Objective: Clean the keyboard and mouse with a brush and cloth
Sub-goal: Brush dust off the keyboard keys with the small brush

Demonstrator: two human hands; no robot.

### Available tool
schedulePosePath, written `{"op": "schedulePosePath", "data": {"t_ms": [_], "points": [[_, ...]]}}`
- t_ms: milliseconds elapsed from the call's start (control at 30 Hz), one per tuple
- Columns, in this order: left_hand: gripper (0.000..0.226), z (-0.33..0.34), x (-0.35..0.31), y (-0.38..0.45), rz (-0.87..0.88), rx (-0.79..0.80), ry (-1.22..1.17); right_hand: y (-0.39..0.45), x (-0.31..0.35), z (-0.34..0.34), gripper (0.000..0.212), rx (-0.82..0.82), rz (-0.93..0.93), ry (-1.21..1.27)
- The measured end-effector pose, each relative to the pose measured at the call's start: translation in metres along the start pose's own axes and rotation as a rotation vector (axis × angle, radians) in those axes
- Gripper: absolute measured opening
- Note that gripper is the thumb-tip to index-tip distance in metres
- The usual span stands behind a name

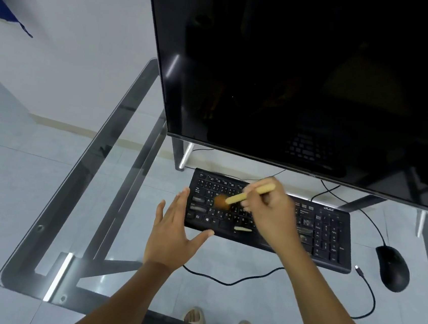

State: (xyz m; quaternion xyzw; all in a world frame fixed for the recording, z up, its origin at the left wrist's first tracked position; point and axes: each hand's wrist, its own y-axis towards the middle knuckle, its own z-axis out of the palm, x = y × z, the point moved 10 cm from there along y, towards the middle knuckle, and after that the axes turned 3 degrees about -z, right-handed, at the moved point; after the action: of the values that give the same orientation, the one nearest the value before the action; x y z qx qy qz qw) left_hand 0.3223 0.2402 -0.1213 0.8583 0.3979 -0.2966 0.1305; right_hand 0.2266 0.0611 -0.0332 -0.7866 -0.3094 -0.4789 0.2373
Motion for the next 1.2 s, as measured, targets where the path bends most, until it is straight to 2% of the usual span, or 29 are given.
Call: {"op": "schedulePosePath", "data": {"t_ms": [67,100,167,200,233,267,300,333,367,400,467,500,533,567,600,633,667,700,767,800,833,867,933,967,1033,1067,1100,1133,1200], "points": [[0.099,0.0,0.001,-0.001,0.006,-0.009,-0.004,-0.003,0.004,0.029,0.012,0.204,-0.042,-0.122],[0.099,-0.001,0.0,-0.001,0.008,-0.013,-0.005,0.0,0.007,0.028,0.009,0.196,-0.104,-0.217],[0.097,-0.002,-0.001,-0.001,0.008,-0.018,-0.006,0.008,0.021,0.0,0.008,-0.039,-0.235,-0.327],[0.097,-0.002,-0.001,0.0,0.006,-0.02,-0.005,0.009,0.025,-0.014,0.008,-0.143,-0.254,-0.289],[0.096,-0.002,-0.001,0.0,0.008,-0.021,0.0,0.01,0.022,-0.019,0.008,-0.151,-0.217,-0.198],[0.095,-0.002,-0.001,0.001,0.01,-0.019,0.006,0.011,0.015,-0.012,0.008,-0.077,-0.133,-0.087],[0.095,-0.001,-0.001,0.0,0.011,-0.017,0.007,0.009,0.007,0.006,0.008,0.077,-0.034,-0.036],[0.094,0.0,-0.001,0.0,0.012,-0.017,0.005,0.003,0.0,0.023,0.008,0.238,0.02,-0.044],[0.094,0.0,0.0,-0.001,0.012,-0.016,0.006,0.0,-0.005,0.03,0.006,0.316,0.005,-0.138],[0.094,0.0,0.0,-0.001,0.013,-0.014,0.009,0.003,-0.005,0.025,0.007,0.29,-0.039,-0.226],[0.094,0.002,-0.001,0.0,0.02,-0.01,0.013,0.017,0.003,-0.011,0.009,0.001,-0.144,-0.311],[0.094,0.002,0.0,0.001,0.022,-0.009,0.019,0.019,0.006,-0.024,0.01,-0.11,-0.168,-0.253],[0.094,0.003,0.001,0.001,0.023,-0.009,0.024,0.019,0.006,-0.026,0.01,-0.129,-0.154,-0.17],[0.094,0.002,0.001,0.001,0.024,-0.01,0.029,0.02,0.003,-0.016,0.009,-0.054,-0.098,-0.102],[0.094,0.002,0.001,0.001,0.026,-0.012,0.032,0.019,-0.002,0.002,0.008,0.087,-0.042,-0.091],[0.094,0.002,0.001,0.001,0.025,-0.013,0.035,0.015,-0.004,0.016,0.009,0.208,-0.026,-0.143],[0.094,0.001,0.001,0.0,0.024,-0.013,0.035,0.016,-0.006,0.018,0.01,0.228,-0.044,-0.194],[0.094,0.001,-0.001,0.0,0.026,-0.014,0.031,0.023,-0.006,0.009,0.011,0.151,-0.073,-0.246],[0.094,0.0,-0.003,0.001,0.029,-0.019,0.023,0.033,0.009,-0.027,0.008,-0.141,-0.16,-0.274],[0.094,0.0,-0.003,0.001,0.03,-0.021,0.023,0.035,0.012,-0.034,0.006,-0.198,-0.179,-0.219],[0.094,0.001,-0.002,0.001,0.031,-0.021,0.028,0.035,0.011,-0.029,0.005,-0.158,-0.155,-0.141],[0.095,0.002,-0.001,0.001,0.033,-0.016,0.034,0.035,0.007,-0.012,0.005,-0.034,-0.096,-0.077],[0.096,0.003,0.0,0.001,0.033,-0.006,0.051,0.027,0.002,0.022,0.008,0.2,-0.055,-0.149],[0.096,0.004,0.0,0.001,0.033,-0.003,0.056,0.028,0.002,0.025,0.01,0.191,-0.094,-0.231],[0.095,0.004,-0.001,0.001,0.038,-0.006,0.047,0.035,0.016,0.005,0.011,-0.032,-0.211,-0.314],[0.095,0.003,-0.001,0.002,0.041,-0.01,0.041,0.037,0.021,-0.003,0.009,-0.123,-0.239,-0.277],[0.095,0.003,-0.001,0.001,0.043,-0.012,0.04,0.039,0.024,-0.005,0.007,-0.148,-0.237,-0.207],[0.095,0.003,-0.002,0.001,0.044,-0.013,0.042,0.041,0.023,0.001,0.006,-0.109,-0.197,-0.127],[0.096,0.003,-0.001,0.001,0.038,-0.011,0.048,0.041,0.02,0.026,0.007,0.038,-0.142,-0.118]]}}
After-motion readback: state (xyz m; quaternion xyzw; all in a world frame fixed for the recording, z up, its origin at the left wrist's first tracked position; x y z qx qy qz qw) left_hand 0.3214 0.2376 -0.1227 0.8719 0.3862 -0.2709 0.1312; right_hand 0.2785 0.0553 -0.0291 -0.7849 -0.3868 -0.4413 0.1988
